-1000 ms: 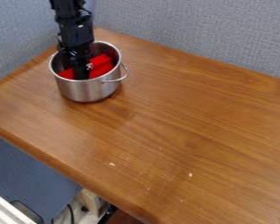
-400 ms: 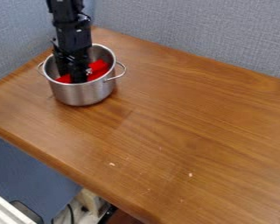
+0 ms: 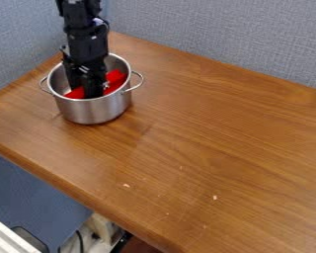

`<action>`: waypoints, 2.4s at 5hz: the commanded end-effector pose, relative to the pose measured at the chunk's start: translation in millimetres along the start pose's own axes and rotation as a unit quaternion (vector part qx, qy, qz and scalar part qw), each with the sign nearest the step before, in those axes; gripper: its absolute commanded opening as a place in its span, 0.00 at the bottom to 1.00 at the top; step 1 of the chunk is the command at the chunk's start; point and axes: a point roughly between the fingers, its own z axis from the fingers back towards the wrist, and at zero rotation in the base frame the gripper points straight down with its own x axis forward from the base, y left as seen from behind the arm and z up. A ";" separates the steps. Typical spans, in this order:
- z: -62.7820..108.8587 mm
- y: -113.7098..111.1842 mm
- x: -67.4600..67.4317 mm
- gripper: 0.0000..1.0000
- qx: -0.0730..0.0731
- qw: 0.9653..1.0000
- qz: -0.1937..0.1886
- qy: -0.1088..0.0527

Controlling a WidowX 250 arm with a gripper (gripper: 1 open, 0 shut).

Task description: Move the red object from the metal pot to the table

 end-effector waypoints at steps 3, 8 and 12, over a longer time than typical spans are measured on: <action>30.0 -0.1 0.5 0.00 0.031 0.999 -0.018 -0.035; 31.8 25.8 -23.8 0.00 -0.003 0.994 0.091 -0.053; 115.4 -43.5 -21.5 0.00 -0.025 0.990 0.072 -0.116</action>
